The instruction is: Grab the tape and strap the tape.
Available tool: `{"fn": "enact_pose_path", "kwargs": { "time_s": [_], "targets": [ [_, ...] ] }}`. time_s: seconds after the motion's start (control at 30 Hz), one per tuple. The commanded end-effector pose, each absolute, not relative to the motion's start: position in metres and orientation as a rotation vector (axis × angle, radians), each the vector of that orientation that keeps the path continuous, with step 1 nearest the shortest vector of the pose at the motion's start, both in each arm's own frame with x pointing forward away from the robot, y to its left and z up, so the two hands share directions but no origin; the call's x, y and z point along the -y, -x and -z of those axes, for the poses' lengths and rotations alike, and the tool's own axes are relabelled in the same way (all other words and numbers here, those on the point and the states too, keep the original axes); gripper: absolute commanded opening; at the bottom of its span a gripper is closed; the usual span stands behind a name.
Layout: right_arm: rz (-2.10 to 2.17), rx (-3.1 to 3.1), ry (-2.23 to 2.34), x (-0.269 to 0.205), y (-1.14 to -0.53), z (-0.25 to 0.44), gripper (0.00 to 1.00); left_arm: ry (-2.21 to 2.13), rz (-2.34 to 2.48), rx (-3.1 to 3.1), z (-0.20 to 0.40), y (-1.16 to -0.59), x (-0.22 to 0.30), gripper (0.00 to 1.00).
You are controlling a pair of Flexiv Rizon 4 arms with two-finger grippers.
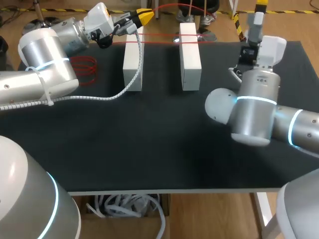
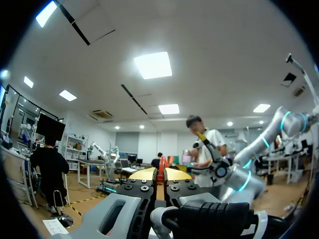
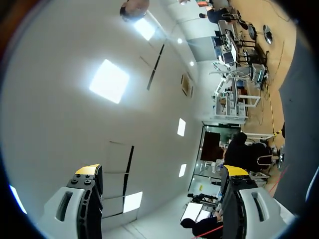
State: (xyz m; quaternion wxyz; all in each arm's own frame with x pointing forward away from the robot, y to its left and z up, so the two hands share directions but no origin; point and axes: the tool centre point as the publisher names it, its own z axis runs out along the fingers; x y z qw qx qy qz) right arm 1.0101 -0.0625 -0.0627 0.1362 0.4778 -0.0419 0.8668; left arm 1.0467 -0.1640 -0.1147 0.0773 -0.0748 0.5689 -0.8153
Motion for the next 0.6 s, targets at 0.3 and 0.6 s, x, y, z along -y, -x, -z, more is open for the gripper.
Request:
{"fn": "enact_pose_path", "kwargs": {
  "time_s": [0.3,0.6],
  "targets": [
    [-2.475,-0.108,-1.36,0.0642,-0.9978,0.0735,1.0,0.224,2.443,-1.701,0.1152,-1.0464,0.1643,0.0],
    [-2.475,-0.108,-1.36,0.0642,-0.9978,0.0735,1.0,0.224,2.443,-1.701,0.1152,-1.0464,0.1643,0.0]
  ]
}}
